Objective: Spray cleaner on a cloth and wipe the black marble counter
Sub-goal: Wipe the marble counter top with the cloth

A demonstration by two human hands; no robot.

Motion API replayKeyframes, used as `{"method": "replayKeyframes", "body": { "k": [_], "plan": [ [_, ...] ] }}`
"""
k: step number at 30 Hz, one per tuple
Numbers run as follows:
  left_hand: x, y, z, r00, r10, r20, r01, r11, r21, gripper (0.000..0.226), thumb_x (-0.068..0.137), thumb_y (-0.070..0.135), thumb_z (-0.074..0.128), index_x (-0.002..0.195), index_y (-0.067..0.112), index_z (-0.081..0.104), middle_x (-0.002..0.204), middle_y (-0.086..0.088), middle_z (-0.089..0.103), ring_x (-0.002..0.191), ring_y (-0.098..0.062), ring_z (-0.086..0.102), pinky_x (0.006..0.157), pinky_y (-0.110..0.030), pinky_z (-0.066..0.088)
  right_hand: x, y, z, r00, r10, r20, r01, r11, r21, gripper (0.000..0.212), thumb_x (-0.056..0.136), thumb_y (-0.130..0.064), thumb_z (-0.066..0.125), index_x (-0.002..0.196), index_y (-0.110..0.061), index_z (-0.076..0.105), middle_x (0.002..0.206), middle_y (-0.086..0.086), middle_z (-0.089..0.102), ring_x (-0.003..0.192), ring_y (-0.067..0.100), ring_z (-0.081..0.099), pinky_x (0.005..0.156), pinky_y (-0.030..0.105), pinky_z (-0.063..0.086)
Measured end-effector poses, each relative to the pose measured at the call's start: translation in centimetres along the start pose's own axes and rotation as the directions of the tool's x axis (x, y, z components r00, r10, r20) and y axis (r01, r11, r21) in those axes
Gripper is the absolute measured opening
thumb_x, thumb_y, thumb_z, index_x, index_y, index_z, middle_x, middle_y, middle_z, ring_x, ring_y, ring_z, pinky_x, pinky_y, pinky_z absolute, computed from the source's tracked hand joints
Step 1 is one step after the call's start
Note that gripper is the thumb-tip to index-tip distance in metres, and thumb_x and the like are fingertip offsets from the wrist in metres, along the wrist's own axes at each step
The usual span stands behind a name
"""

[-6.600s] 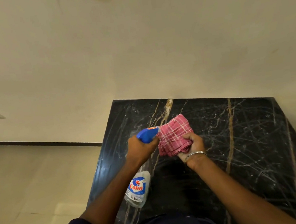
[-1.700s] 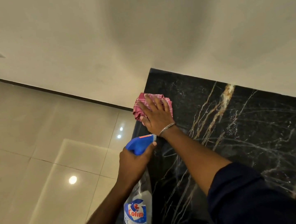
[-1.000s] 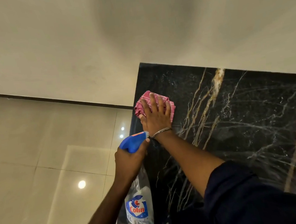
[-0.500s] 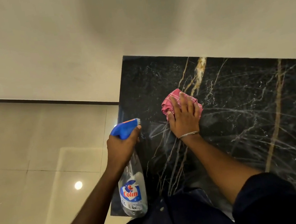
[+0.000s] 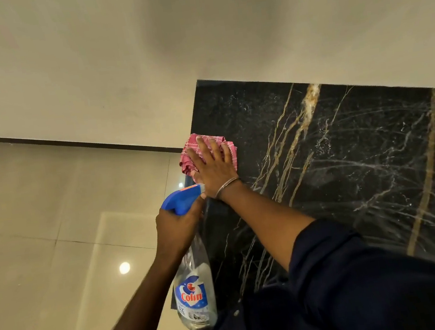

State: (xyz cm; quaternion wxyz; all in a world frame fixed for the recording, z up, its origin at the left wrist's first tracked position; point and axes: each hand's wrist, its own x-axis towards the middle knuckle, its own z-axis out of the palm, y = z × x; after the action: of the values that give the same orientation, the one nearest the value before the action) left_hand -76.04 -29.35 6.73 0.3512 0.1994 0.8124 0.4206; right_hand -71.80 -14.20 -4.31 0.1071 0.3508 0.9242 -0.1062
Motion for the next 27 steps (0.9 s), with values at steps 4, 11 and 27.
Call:
{"method": "replayKeyframes", "body": {
  "k": [4, 11, 27],
  "plan": [
    [0.1, 0.7, 0.2, 1.0, 0.005, -0.004, -0.005, 1.0, -0.019, 0.027, 0.088, 0.03, 0.071, 0.1, 0.007, 0.062, 0.074, -0.01, 0.063, 0.063, -0.014, 0.06, 0.051, -0.008, 0.046, -3.5, 4.7, 0.5, 0.992, -0.058, -0.109, 0.056, 0.998, -0.025, 0.063, 0.096, -0.054, 0.026, 0.154, -0.031, 0.019, 0.163, 0.006, 0.012, 0.148, 0.032, 0.014, 0.118, 0.05, 0.005],
    [0.4, 1.7, 1.4, 0.995, 0.023, 0.096, -0.02, 0.999, -0.027, 0.03, 0.088, 0.031, 0.07, 0.097, 0.002, 0.064, 0.074, -0.014, 0.067, 0.057, -0.007, 0.062, 0.055, -0.009, 0.049, -9.2, 9.1, 1.9, 0.81, 0.551, -0.199, -0.532, 0.834, 0.143, 0.064, 0.094, -0.054, 0.026, 0.152, -0.028, 0.029, 0.16, 0.012, 0.023, 0.142, 0.039, 0.026, 0.112, 0.057, 0.021],
    [-0.8, -0.5, -1.5, 0.997, -0.076, -0.027, 0.075, 0.997, -0.013, 0.026, 0.091, 0.029, 0.067, 0.1, 0.005, 0.064, 0.083, -0.015, 0.068, 0.07, -0.019, 0.064, 0.063, -0.022, 0.048, -4.7, 2.7, 0.5, 0.99, -0.136, -0.037, 0.134, 0.99, -0.049, 0.066, 0.097, -0.052, 0.039, 0.155, -0.03, 0.016, 0.164, 0.009, 0.005, 0.149, 0.034, 0.009, 0.118, 0.051, 0.005]
  ]
}}
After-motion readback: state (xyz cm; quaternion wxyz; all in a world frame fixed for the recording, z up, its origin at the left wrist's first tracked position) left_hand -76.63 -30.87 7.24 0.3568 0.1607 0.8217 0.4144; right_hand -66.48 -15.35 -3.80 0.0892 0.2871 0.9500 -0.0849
